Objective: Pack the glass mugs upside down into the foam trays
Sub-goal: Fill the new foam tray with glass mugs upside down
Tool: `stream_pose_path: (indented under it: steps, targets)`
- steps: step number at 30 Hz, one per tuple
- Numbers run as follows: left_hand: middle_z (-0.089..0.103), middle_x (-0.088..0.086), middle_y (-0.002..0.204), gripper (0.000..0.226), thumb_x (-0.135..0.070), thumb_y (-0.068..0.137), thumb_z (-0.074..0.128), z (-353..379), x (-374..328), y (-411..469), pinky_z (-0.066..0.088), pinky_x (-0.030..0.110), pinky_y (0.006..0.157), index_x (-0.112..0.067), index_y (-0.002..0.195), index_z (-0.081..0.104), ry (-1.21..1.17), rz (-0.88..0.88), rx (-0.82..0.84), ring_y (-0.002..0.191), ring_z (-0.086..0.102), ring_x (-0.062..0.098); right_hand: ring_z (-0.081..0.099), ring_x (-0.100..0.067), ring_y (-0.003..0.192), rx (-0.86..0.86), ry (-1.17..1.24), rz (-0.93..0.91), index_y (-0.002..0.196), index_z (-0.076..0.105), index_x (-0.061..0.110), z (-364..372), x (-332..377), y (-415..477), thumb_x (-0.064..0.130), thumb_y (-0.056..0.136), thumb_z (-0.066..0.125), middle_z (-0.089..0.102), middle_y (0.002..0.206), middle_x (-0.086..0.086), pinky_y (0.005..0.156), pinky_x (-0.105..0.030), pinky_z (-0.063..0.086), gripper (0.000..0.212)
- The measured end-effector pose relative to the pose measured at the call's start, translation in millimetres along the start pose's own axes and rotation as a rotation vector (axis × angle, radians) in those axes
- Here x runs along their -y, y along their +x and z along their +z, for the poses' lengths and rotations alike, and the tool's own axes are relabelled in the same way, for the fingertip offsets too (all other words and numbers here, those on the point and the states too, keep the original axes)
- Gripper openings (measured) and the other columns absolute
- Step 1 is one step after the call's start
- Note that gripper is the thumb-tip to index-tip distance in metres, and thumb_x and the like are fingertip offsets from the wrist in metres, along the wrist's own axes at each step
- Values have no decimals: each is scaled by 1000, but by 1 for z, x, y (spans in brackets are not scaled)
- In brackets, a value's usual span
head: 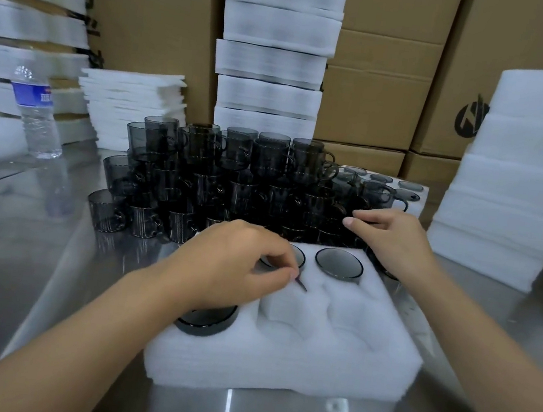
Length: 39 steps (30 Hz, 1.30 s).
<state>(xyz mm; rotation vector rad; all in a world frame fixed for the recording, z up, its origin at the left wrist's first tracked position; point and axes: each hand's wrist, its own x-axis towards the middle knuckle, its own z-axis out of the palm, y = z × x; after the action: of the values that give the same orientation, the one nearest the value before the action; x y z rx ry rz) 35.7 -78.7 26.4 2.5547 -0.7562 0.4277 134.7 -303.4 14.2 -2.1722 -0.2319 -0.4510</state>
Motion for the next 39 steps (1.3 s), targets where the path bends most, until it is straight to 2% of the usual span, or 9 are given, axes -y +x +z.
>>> stream_pose_path:
  steps: [7, 10, 12, 15, 18, 24, 27, 33, 39]
  targets:
    - [69, -23, 87, 16, -21, 86, 67, -1, 0, 1, 39, 6, 57, -35, 79, 70, -307, -112, -81, 66, 57, -7, 63, -3, 81, 20, 2, -11, 85, 70, 29, 6, 8, -2, 33, 82, 72, 67, 79, 15, 67, -15, 44, 6]
    - [68, -25, 85, 13, -24, 86, 66, -1, 3, 2, 40, 8, 52, -34, 81, 72, -402, -174, -102, 57, 56, -3, 67, -10, 80, 35, 21, -36, 73, 65, 31, 7, 11, -5, 30, 83, 72, 70, 75, 10, 74, -25, 52, 12]
    - [68, -25, 87, 10, -26, 86, 65, -1, 7, 3, 46, 13, 54, -34, 84, 72, -451, -211, -107, 66, 62, 3, 68, -10, 79, 39, 45, -33, 74, 66, 28, 8, 13, -6, 29, 84, 71, 71, 74, 8, 79, -30, 55, 11]
    - [69, -24, 88, 11, -26, 86, 66, -2, 10, 5, 51, 15, 73, -34, 85, 72, -468, -220, -118, 83, 64, -4, 70, -13, 79, 19, 111, -17, 75, 67, 20, 8, 14, -7, 23, 84, 70, 73, 74, 5, 83, -39, 56, 10]
    - [71, -18, 89, 12, -22, 87, 66, -2, 12, 6, 50, 15, 79, -31, 86, 72, -509, -237, -132, 87, 65, -2, 70, -19, 82, -37, 185, -10, 74, 65, 15, 7, 16, -9, 18, 81, 69, 73, 75, 1, 84, -45, 55, 9]
    - [73, -11, 86, 11, -18, 87, 65, -2, 16, 8, 45, 8, 62, -25, 86, 74, -598, -289, -192, 69, 61, -4, 71, -14, 79, -87, 264, -14, 74, 65, 18, 3, 24, -13, 19, 77, 67, 72, 71, 7, 82, -43, 57, 3]
    - [73, -11, 89, 11, -20, 86, 66, -1, 20, 9, 47, 9, 68, -29, 90, 72, -630, -319, -217, 72, 63, -5, 72, -17, 78, -98, 360, -37, 74, 65, 17, 1, 34, -16, 16, 78, 67, 73, 72, 4, 82, -42, 57, 5]
    - [74, -13, 92, 45, -27, 91, 59, -1, 27, 13, 55, 21, 78, -24, 134, 46, -708, -405, -244, 89, 68, 2, 73, -15, 77, -15, 637, -37, 77, 64, 8, 2, 63, -33, 5, 83, 62, 74, 73, -2, 68, -22, 58, 7]
    - [68, -12, 109, 82, -45, 64, 75, 2, 29, 13, 53, 32, 89, -30, 137, 41, -707, -378, -284, 104, 62, 2, 73, -18, 76, 78, 756, -22, 72, 62, 8, 11, 75, -46, 1, 84, 61, 73, 72, -5, 68, -25, 59, 14]
